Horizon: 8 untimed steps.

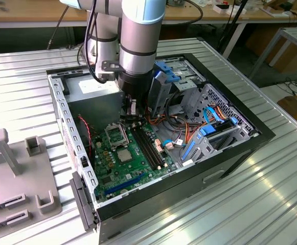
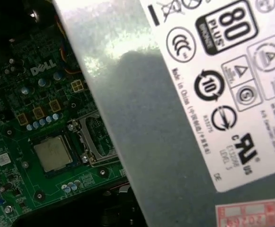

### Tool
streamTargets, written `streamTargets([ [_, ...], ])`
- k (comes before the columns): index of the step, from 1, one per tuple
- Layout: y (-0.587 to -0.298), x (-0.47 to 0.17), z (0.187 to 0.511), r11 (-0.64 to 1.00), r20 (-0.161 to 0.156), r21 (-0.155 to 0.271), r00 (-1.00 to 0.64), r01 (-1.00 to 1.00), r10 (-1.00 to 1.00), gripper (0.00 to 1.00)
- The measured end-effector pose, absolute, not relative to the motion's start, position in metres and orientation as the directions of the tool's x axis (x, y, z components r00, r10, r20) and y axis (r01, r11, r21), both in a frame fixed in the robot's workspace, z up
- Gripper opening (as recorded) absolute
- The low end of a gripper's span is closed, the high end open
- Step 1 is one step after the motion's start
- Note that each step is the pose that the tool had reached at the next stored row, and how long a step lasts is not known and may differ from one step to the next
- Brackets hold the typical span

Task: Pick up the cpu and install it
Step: 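Close the cpu cover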

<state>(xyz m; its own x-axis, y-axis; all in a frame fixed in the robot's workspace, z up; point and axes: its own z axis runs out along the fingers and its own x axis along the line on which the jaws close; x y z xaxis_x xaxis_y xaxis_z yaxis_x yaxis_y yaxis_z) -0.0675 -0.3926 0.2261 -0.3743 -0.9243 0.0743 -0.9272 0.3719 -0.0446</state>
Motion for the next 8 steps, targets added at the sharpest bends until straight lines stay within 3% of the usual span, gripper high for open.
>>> streamTargets([
  [8,-0.4012,-0.0677,0.2246,0.385,0.074,-0.045,-0.387,-0.922,-0.919,0.11],
])
